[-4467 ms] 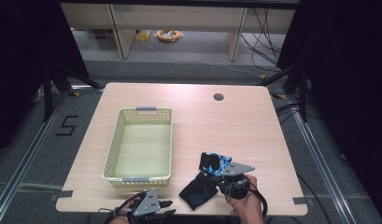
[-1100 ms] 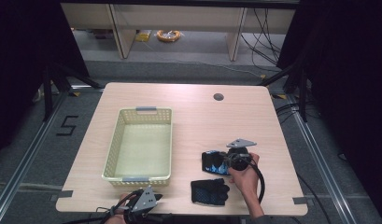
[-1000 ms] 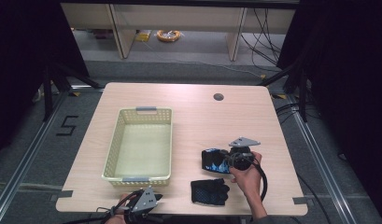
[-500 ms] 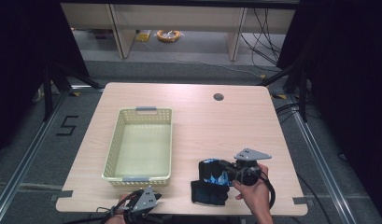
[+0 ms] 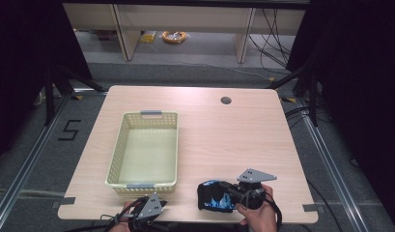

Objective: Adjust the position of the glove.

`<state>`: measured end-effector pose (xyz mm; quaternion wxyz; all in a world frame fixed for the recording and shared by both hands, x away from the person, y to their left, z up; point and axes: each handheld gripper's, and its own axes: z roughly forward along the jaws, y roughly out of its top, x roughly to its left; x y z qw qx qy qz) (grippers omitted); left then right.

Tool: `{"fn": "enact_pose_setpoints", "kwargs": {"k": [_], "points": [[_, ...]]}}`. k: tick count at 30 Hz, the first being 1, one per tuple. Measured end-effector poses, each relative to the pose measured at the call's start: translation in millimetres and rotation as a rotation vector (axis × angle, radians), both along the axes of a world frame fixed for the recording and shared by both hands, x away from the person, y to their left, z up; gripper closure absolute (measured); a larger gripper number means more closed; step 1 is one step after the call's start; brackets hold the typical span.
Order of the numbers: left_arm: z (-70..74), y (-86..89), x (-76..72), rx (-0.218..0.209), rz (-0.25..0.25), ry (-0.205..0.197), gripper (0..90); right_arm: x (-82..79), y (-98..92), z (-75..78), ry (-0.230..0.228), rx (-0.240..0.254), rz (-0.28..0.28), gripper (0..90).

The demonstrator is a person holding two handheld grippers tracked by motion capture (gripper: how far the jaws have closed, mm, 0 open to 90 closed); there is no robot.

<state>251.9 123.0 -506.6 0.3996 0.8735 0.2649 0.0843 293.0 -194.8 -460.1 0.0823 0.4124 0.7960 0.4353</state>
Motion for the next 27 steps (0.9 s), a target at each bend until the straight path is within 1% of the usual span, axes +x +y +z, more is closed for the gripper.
{"fn": "enact_pose_setpoints", "kwargs": {"k": [1,2,3,4,5,6,7,8,9,11,12,13,15,16,17,18,19,20,21,23,24,25,26,27], "points": [[0.4,0.5,0.3,0.010,-0.008,0.004,24.3,-0.3,1.0,-2.2,0.008,-0.007,0.004,86.7],[1.0,0.9,-0.3,0.014,-0.011,-0.003,24.3,1.4,0.4,-4.9,-0.006,-0.001,0.016,86.7],[0.8,0.2,-0.5,0.004,-0.014,0.002,24.3,0.5,0.5,-5.7,0.004,-0.013,0.001,86.7],[1.1,0.3,0.2,0.007,-0.025,-0.016,24.3,1.4,0.7,-8.2,0.001,-0.003,0.009,86.6],[0.8,0.0,0.0,0.003,-0.025,-0.011,24.4,-0.3,2.0,-8.8,0.027,0.002,-0.007,86.6],[0.8,0.1,0.2,0.005,-0.025,-0.007,24.4,0.4,2.8,-10.7,0.025,0.005,-0.003,86.6],[0.6,0.3,0.6,0.012,-0.024,-0.011,24.4,0.7,3.1,-12.1,0.022,-0.004,0.000,86.5],[0.3,0.1,0.1,0.011,-0.020,-0.003,24.4,1.8,2.4,-13.0,0.018,-0.016,0.003,86.6],[-0.4,-0.3,-0.7,0.006,-0.010,0.011,24.3,2.7,3.3,-15.4,0.026,-0.002,0.011,86.5],[-0.4,-0.5,-1.0,0.005,-0.012,0.009,24.4,3.3,3.3,-17.3,0.020,-0.012,-0.001,86.5],[-0.9,-1.8,-1.9,-0.012,0.000,0.009,24.4,2.6,3.8,-17.9,0.031,-0.011,-0.012,86.5],[-0.9,-1.9,-1.8,-0.011,-0.001,0.009,24.4,3.6,2.8,-18.5,0.039,-0.022,-0.013,86.4],[-1.1,-2.1,-1.6,-0.007,-0.003,0.007,24.4,5.3,1.9,-21.9,0.040,-0.007,-0.017,86.3],[-0.9,-1.3,-1.1,0.010,-0.010,0.006,24.4,3.5,3.0,-22.1,0.065,0.008,-0.045,86.3],[-1.1,-1.4,-1.2,0.009,-0.012,0.008,24.4,4.7,2.2,-23.9,0.079,0.011,-0.042,86.2],[-1.5,-1.8,-1.6,0.008,-0.016,0.016,24.4,7.5,0.7,-26.1,0.069,-0.002,-0.024,86.1],[-1.5,-1.6,-1.1,0.018,-0.023,0.007,24.5,6.8,1.2,-27.5,0.078,-0.011,-0.037,86.0],[-1.5,-2.0,-1.4,0.013,-0.028,0.005,24.5,9.1,1.4,-30.3,0.075,-0.008,-0.020,85.8],[-2.1,-2.8,-2.0,0.006,-0.017,0.011,24.5,9.4,1.4,-30.9,0.085,-0.015,-0.025,85.7],[-1.9,-2.6,-1.9,0.017,-0.017,0.015,24.5,11.1,2.2,-33.0,0.074,-0.019,-0.014,85.4],[-2.3,-2.6,-1.8,0.013,-0.017,0.013,24.5,10.7,2.8,-32.3,0.075,-0.031,-0.023,85.3],[-2.6,-2.3,-1.1,0.020,-0.018,0.011,24.5,11.3,3.7,-33.3,0.084,-0.028,-0.018,85.0],[-2.2,-2.3,-1.2,0.017,-0.025,0.005,24.5,11.5,3.9,-33.9,0.077,-0.042,-0.017,84.7],[-2.3,-2.4,-1.4,0.016,-0.022,0.008,24.5,11.6,4.5,-34.7,0.079,-0.046,-0.022,84.2]]}}
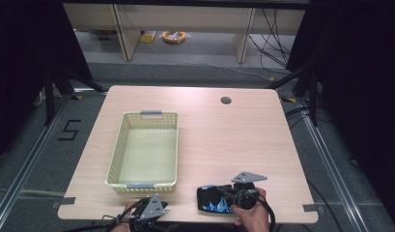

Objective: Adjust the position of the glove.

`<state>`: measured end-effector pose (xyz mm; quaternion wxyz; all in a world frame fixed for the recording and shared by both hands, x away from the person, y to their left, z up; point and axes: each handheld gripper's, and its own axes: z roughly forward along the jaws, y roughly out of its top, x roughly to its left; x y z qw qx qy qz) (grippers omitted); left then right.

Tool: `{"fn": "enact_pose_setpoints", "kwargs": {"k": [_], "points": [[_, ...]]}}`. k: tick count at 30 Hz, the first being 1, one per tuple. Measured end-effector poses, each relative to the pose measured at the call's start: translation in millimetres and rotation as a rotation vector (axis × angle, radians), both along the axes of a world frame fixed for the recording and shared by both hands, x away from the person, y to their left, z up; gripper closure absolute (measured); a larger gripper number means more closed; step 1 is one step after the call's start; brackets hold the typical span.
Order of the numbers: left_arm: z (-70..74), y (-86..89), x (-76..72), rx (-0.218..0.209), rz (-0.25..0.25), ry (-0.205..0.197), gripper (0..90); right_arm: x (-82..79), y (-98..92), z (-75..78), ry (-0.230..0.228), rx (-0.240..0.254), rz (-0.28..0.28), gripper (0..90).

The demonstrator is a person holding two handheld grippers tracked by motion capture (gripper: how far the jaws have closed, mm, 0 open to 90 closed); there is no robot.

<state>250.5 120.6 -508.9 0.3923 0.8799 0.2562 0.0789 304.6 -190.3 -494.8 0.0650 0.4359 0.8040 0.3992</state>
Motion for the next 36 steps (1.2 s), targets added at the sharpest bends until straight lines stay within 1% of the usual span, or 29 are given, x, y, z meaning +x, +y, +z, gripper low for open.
{"fn": "enact_pose_setpoints", "kwargs": {"k": [1,2,4,6,7,8,9,10,11,12,13,14,16,17,18,19,20,21,22,23,24,25,26,28,29,30,34,35,36], "points": [[0.1,0.0,0.4,0.002,-0.008,-0.004,24.5,0.1,0.5,-0.7,0.006,-0.008,-0.003,83.5],[-0.8,-0.7,-0.2,-0.003,0.008,0.007,24.5,-0.3,1.1,-1.0,0.015,-0.009,-0.003,82.2],[-1.4,-1.4,-0.3,-0.009,0.005,0.013,24.5,0.6,1.6,-2.4,0.001,-0.015,0.005,79.3],[-0.9,-1.3,-1.1,-0.014,0.010,0.015,24.7,0.2,2.4,-2.0,0.012,-0.026,0.003,77.3],[-0.9,-1.0,-0.5,-0.003,0.007,0.010,24.7,0.1,2.4,-1.7,0.011,-0.027,0.002,75.2],[-1.0,-1.1,-0.5,-0.007,0.007,0.011,24.7,0.1,1.7,-0.5,0.001,-0.034,-0.003,70.5],[0.4,-0.1,-0.4,-0.003,-0.001,0.015,24.7,1.1,1.0,-0.8,-0.008,-0.022,0.005,67.5],[0.2,0.0,-0.3,-0.006,0.003,0.011,24.7,-0.7,1.1,1.2,0.008,-0.009,-0.004,64.8],[0.2,0.0,-0.3,-0.006,0.003,0.011,24.7,-0.7,1.1,1.2,0.008,-0.009,-0.004,64.8],[1.9,1.9,1.6,0.018,-0.020,-0.014,24.7,-1.9,-1.7,5.8,-0.028,-0.013,0.005,63.1],[1.1,0.9,-0.1,-0.003,0.005,0.010,24.8,-2.3,-2.5,7.0,-0.050,-0.016,0.000,61.5],[1.3,1.1,0.1,-0.001,0.004,0.007,24.8,-3.2,-3.6,10.1,-0.046,-0.018,-0.010,59.5],[1.3,1.2,0.1,-0.001,0.004,0.008,24.9,-2.5,-8.4,13.8,-0.076,-0.026,-0.031,57.9],[1.2,1.1,-0.1,-0.001,0.004,0.008,24.9,-2.6,-10.4,14.5,-0.077,-0.014,-0.038,57.7],[1.3,1.1,-0.1,-0.001,0.004,0.007,25.0,-4.7,-11.3,15.5,-0.060,0.004,-0.064,58.2],[1.3,1.1,-0.1,-0.001,0.004,0.007,25.1,-4.7,-11.3,15.5,-0.060,0.004,-0.064,58.2],[1.3,1.2,0.1,-0.001,0.004,0.007,25.2,-5.5,-16.8,16.9,-0.063,-0.013,-0.064,58.7],[1.3,1.2,0.2,-0.001,0.005,0.007,25.1,-6.2,-19.4,16.9,-0.080,-0.025,-0.065,58.7],[1.2,1.4,0.4,0.000,0.007,0.005,25.1,-8.1,-20.5,17.2,-0.066,-0.028,-0.078,58.6],[0.8,0.4,-0.3,-0.017,0.014,0.008,25.1,-10.3,-22.7,18.0,-0.046,-0.043,-0.089,58.0],[0.6,0.1,-0.6,-0.022,0.016,0.011,25.1,-13.3,-24.7,17.0,-0.032,-0.041,-0.107,56.6],[0.7,0.1,-0.6,-0.021,0.015,0.011,25.2,-13.4,-27.0,15.3,-0.042,-0.033,-0.100,55.4],[0.5,-0.1,-0.8,-0.024,0.013,0.016,25.2,-15.9,-28.5,14.9,-0.023,-0.036,-0.112,54.0],[0.7,0.3,-0.7,-0.014,0.003,0.017,25.2,-18.8,-30.1,12.9,-0.020,-0.031,-0.120,52.3],[0.8,0.2,0.1,-0.012,-0.004,-0.002,25.2,-18.9,-29.5,11.2,-0.020,-0.035,-0.119,51.3],[1.7,1.7,1.3,0.016,-0.017,-0.011,25.2,-20.8,-28.7,11.6,-0.010,-0.023,-0.109,50.1],[1.8,1.7,1.5,0.017,-0.015,-0.013,25.3,-22.3,-23.8,8.8,0.009,-0.055,-0.102,44.7],[1.1,0.6,0.4,-0.004,-0.009,-0.005,25.3,-22.0,-23.4,7.7,0.016,-0.062,-0.103,44.6],[0.8,0.3,-0.1,-0.005,-0.004,0.003,25.3,-21.3,-22.6,6.3,0.024,-0.085,-0.103,44.4]]}}
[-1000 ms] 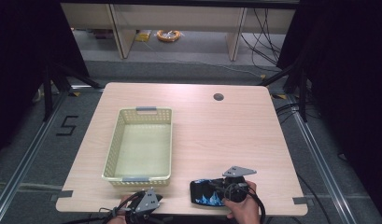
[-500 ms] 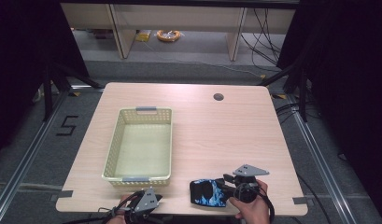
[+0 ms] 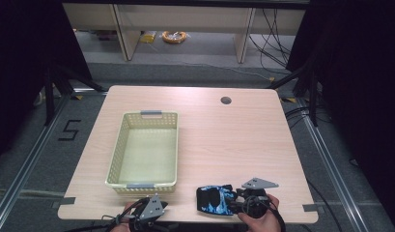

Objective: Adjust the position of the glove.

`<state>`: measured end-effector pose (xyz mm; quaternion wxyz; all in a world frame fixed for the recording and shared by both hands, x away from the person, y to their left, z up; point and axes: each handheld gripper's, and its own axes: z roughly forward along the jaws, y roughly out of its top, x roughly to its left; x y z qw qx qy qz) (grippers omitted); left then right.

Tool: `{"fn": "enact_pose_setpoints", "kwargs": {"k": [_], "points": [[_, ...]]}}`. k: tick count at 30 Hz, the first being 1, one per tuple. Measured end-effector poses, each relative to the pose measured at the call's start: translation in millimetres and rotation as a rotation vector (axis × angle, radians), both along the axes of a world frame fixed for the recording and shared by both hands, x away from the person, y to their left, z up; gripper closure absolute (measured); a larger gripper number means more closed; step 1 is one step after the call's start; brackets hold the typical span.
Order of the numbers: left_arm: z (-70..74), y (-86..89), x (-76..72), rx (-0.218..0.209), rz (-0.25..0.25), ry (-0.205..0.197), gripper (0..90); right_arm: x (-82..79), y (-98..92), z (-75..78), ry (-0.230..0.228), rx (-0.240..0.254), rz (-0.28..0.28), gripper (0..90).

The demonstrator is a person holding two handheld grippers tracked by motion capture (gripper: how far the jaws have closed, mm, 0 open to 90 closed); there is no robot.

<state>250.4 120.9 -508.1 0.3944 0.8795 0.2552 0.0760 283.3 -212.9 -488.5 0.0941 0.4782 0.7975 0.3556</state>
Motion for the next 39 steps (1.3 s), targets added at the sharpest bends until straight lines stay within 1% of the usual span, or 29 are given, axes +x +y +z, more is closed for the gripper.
{"fn": "enact_pose_setpoints", "kwargs": {"k": [2,3,4,5,6,9,11,13,16,17,19,20,21,22,23,24,25,26,27,28,30,31,32,33,34,35,37,38,39], "points": [[-0.7,-0.5,-0.6,0.003,0.010,0.005,25.3,0.8,1.5,-3.5,0.027,-0.054,-0.009,44.6],[-0.6,-0.8,-0.8,0.005,0.007,0.003,25.3,2.9,1.8,-7.6,0.006,-0.065,-0.008,44.5],[-0.5,-0.4,-0.3,0.019,0.003,-0.001,25.3,3.7,2.5,-7.6,0.039,-0.072,-0.014,44.4],[-0.9,-0.9,-0.4,0.016,-0.003,0.006,25.3,6.1,0.8,-9.7,0.026,-0.089,0.008,44.4],[-0.8,-1.1,-0.8,0.012,-0.004,0.002,25.3,6.8,2.7,-10.0,0.060,-0.075,-0.003,44.2],[-0.3,-0.4,0.8,0.027,-0.018,-0.013,25.3,10.5,4.5,-12.1,0.011,-0.096,0.032,46.2],[0.0,-0.1,0.6,0.027,-0.018,-0.012,25.4,11.0,4.7,-11.6,0.027,-0.101,0.053,48.5],[-0.2,-0.8,-0.2,0.012,-0.012,-0.007,25.4,8.7,6.2,-11.7,0.007,-0.128,0.052,55.0],[-0.4,-0.8,0.1,0.019,-0.016,-0.009,25.4,8.7,6.0,-10.8,0.014,-0.124,0.060,64.9],[-0.8,-0.9,0.3,0.016,-0.019,-0.006,25.4,6.9,7.2,-10.5,0.043,-0.104,0.041,66.7],[-0.8,-1.2,0.3,0.016,-0.019,-0.002,25.5,7.7,6.1,-11.0,0.033,-0.101,0.051,69.6],[-1.6,-2.7,-0.7,0.003,0.004,0.014,25.5,8.6,4.5,-14.0,0.015,-0.060,0.043,74.4],[-2.0,-4.1,-1.3,-0.021,0.004,0.028,25.6,7.6,4.6,-13.4,0.030,-0.056,0.033,75.3],[-1.2,-3.3,0.5,0.003,0.005,0.011,25.8,8.5,3.7,-14.5,0.013,-0.054,0.039,76.1],[-0.5,-3.6,2.1,0.002,-0.013,0.003,26.1,9.1,2.2,-13.8,0.017,-0.060,0.055,76.7],[-0.7,-5.4,2.9,-0.016,-0.002,0.015,27.0,10.3,1.0,-14.8,0.013,-0.055,0.075,77.3],[-1.1,-8.1,2.8,-0.050,0.008,0.039,28.1,8.1,2.1,-13.3,0.036,-0.059,0.039,77.5],[-1.0,-10.5,2.8,-0.061,0.022,0.062,29.3,7.9,2.4,-14.1,0.030,-0.043,0.034,77.7],[-1.0,-10.5,2.8,-0.061,0.022,0.062,31.1,9.1,1.2,-13.9,0.024,-0.057,0.051,77.9],[-1.1,-17.6,5.4,-0.081,0.017,0.086,32.8,7.4,2.4,-13.9,0.035,-0.038,0.029,78.0],[-0.7,-23.6,7.8,-0.081,0.010,0.093,33.5,8.2,0.5,-14.1,0.032,-0.052,0.048,78.0],[-1.0,-30.7,8.9,-0.108,0.017,0.105,34.2,8.4,-0.1,-14.5,0.028,-0.053,0.053,78.0],[-0.7,-35.0,11.9,-0.092,0.011,0.095,34.5,9.5,-1.2,-14.9,0.006,-0.068,0.064,78.0],[-0.5,-40.4,14.2,-0.096,0.008,0.096,34.0,9.7,-0.3,-16.2,0.003,-0.031,0.060,78.0],[0.0,-44.8,16.3,-0.096,0.008,0.097,33.2,7.0,0.2,-13.1,0.054,-0.041,0.035,78.0],[0.2,-48.4,19.4,-0.098,-0.004,0.088,33.1,7.0,-0.2,-13.1,0.050,-0.045,0.035,78.0],[-0.8,-54.9,23.2,-0.094,0.015,0.099,33.3,7.8,-0.3,-16.5,0.016,-0.026,0.041,78.0],[-1.0,-57.2,24.2,-0.100,0.006,0.098,33.5,7.8,-0.6,-15.1,0.041,-0.014,0.045,77.9],[-2.5,-61.0,24.4,-0.106,0.019,0.116,33.7,7.7,-0.9,-14.5,0.040,-0.027,0.044,77.9]]}}
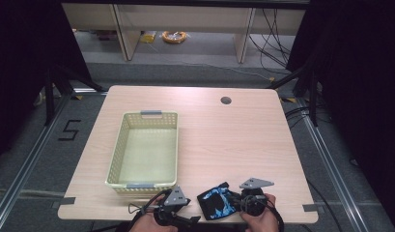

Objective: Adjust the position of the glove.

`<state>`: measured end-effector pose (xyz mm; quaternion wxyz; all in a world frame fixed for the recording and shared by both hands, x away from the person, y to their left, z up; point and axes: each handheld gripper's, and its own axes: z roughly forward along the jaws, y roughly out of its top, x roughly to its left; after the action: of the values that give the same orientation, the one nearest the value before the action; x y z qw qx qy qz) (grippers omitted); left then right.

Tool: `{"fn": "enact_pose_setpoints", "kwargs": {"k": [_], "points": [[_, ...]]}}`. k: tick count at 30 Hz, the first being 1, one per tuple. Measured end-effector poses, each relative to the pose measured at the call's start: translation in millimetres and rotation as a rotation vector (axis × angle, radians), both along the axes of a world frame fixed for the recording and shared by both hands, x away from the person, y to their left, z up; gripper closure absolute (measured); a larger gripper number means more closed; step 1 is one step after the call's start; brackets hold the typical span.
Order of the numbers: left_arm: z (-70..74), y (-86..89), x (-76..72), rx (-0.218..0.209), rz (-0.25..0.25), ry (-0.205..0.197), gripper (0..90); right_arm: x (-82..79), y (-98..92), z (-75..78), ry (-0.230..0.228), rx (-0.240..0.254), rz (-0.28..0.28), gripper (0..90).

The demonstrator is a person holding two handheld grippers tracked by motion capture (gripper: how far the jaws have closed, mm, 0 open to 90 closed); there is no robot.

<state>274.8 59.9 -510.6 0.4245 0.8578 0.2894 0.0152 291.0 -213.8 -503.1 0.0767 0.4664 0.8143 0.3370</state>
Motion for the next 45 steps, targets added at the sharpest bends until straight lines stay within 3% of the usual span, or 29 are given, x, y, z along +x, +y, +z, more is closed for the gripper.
{"fn": "enact_pose_setpoints", "kwargs": {"k": [1,3,4,6,7,9,14,18,20,21,22,23,26,28,30,32,35,36,37,40,41,42,43,44,45], "points": [[-0.3,-1.5,1.9,0.014,-0.017,-0.018,33.8,0.1,-0.4,-0.2,0.000,0.004,0.001,77.9],[-1.5,-7.2,1.6,0.004,-0.004,0.002,34.1,0.0,-0.4,-0.5,-0.005,0.005,-0.004,77.9],[-1.0,-8.4,3.3,0.005,-0.018,-0.015,34.5,-0.1,0.0,-1.2,-0.011,0.013,-0.009,77.9],[-1.0,-11.1,5.2,0.000,0.011,-0.004,34.8,0.2,-0.6,-1.2,-0.004,0.016,-0.002,77.8],[-0.5,-11.1,8.9,0.020,-0.006,-0.028,36.0,-0.5,-0.8,0.2,0.003,-0.004,-0.005,77.8],[-0.9,-14.6,10.7,-0.001,0.007,-0.017,36.7,-0.5,-1.0,0.1,0.003,-0.003,-0.004,77.8],[-2.8,-21.6,14.6,0.027,0.015,-0.007,38.7,-0.4,-1.3,0.0,0.003,0.000,-0.001,77.7],[-2.3,-25.1,16.5,0.027,0.028,-0.021,33.3,-0.3,-1.3,-0.1,-0.001,-0.004,0.001,77.6],[-1.3,-25.5,18.3,0.050,0.009,-0.018,34.1,-0.5,-0.7,-0.9,-0.010,0.008,0.000,77.5],[-2.3,-28.0,16.6,0.024,0.039,0.002,36.4,-1.0,-0.4,-0.1,0.005,0.003,-0.003,77.5],[-2.3,-28.0,16.6,0.024,0.039,0.002,37.6,-1.0,-0.4,-0.1,0.005,0.003,-0.003,77.5],[-2.0,-28.6,18.5,0.049,0.017,-0.027,37.6,-1.0,-0.5,-0.1,0.004,0.003,-0.002,77.5],[-4.5,-32.5,18.7,0.048,0.031,-0.039,42.8,-0.3,-1.1,-0.5,-0.003,0.000,0.003,77.4],[-4.7,-33.5,20.0,0.043,0.023,-0.049,49.5,0.3,-2.4,-1.8,-0.025,-0.004,0.013,77.4],[-6.3,-34.9,18.8,0.018,0.025,-0.035,57.3,-0.4,-1.7,-1.5,-0.013,0.006,-0.005,77.4],[-6.0,-35.3,16.7,0.025,0.024,-0.051,62.0,-0.8,-1.6,-0.7,-0.002,0.009,-0.011,77.4],[-6.3,-32.8,18.8,-0.002,0.030,-0.044,71.5,-0.7,-1.7,-0.6,-0.001,0.008,-0.008,77.5],[-6.8,-32.7,18.9,-0.016,0.038,-0.031,72.9,-0.4,-1.4,-1.6,-0.007,0.019,-0.007,77.5],[-6.5,-32.3,19.3,-0.005,0.026,-0.043,73.6,0.3,-1.0,-3.9,-0.037,0.038,-0.009,77.6],[-5.9,-34.0,16.7,0.004,0.024,-0.069,76.2,-0.9,-1.1,-3.3,-0.025,0.034,-0.016,78.1],[-6.0,-33.4,17.0,0.012,0.022,-0.075,76.5,-1.2,-3.5,-0.5,-0.008,0.009,0.005,78.3],[-5.9,-33.6,17.0,0.010,0.021,-0.074,76.7,-1.7,-3.5,-0.5,0.008,0.016,0.000,78.4],[-5.7,-34.5,16.0,-0.005,0.022,-0.071,76.9,-2.3,-4.0,0.0,0.011,0.013,0.001,78.6],[-4.5,-33.6,16.5,0.019,0.010,-0.093,77.2,-2.9,-4.0,-0.2,0.007,0.014,-0.003,78.7],[-4.8,-35.2,15.2,0.003,0.015,-0.088,78.2,-2.8,-4.1,-0.4,-0.001,0.012,0.003,78.8]]}}
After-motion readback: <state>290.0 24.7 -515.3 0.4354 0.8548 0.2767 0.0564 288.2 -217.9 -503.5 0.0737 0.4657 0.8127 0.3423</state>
